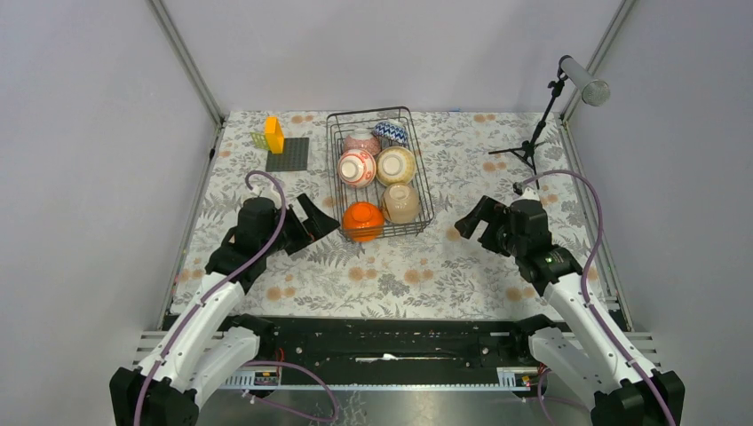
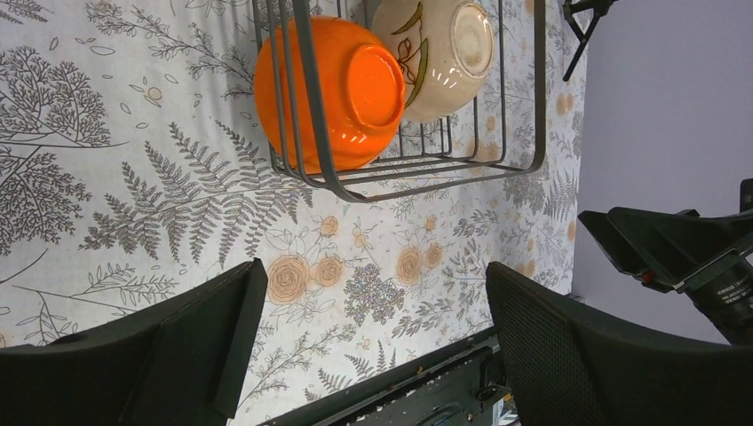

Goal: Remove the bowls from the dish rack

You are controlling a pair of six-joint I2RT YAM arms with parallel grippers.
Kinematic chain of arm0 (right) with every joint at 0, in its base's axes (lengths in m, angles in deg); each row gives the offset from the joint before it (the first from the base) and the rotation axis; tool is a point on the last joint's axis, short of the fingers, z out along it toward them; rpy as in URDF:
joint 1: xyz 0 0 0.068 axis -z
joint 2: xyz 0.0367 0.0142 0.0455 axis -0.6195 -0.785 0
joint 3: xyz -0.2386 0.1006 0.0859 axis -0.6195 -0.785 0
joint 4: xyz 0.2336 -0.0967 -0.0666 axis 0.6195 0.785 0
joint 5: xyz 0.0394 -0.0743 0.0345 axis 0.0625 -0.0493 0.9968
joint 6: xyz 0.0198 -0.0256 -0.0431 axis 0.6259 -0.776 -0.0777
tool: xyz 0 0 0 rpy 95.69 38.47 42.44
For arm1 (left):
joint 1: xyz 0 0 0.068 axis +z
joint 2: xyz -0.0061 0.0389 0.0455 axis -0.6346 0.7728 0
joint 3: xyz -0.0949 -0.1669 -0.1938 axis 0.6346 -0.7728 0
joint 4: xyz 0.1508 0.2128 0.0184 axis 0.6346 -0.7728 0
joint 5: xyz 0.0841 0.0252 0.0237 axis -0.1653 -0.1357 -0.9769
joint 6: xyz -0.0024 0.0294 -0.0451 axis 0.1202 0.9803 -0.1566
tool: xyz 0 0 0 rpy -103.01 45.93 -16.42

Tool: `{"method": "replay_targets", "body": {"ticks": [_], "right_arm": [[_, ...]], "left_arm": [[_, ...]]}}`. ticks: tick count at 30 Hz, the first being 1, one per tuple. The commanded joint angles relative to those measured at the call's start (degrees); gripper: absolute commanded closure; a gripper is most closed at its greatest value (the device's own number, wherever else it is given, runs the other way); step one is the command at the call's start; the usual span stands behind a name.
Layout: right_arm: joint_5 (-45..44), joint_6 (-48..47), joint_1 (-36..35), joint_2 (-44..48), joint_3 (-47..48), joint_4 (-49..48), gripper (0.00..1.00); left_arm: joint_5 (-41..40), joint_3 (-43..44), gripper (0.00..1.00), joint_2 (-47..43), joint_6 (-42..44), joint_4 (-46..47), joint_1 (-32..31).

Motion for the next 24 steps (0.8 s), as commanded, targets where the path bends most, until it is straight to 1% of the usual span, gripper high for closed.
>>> {"method": "replay_targets", "body": {"ticks": [1, 6, 12, 14, 19, 22, 24], "right_arm": [[2.17, -1.73, -0.10, -1.97, 4.14, -3.47, 0.00], [6.12, -1.69, -0.09, -8.63, 9.49, -3.57, 0.00], [6.98, 1.15, -0.22, -12.87, 14.49, -5.14, 0.01], [7.13, 1.83, -0.78, -14.06, 15.45, -6.32, 0.00], [7.92, 1.23, -3.64, -19.08, 18.85, -7.48, 0.05], [6.52, 1.13, -6.37, -21.34, 20.93, -8.25, 0.05], [5.10, 1.24, -8.47, -23.06, 22.40, -8.88, 0.02]], "left_arm": [[0.51, 2.48, 0.01, 0.54, 1.96, 3.64, -0.26], [1.40, 5.38, 0.01, 4.97, 3.88, 3.66, -0.26], [-3.37, 7.66, 0.03, 8.71, 3.56, 3.54, -0.32], [-3.81, 8.35, 0.03, 10.25, 3.39, 3.65, -0.34], [-3.43, 9.73, 0.04, 13.85, 2.71, 5.59, -0.99], [-3.47, 10.46, 0.04, 15.41, 2.61, 7.17, -1.31], [-3.50, 10.74, 0.04, 16.62, 2.37, 7.70, -1.31]]}}
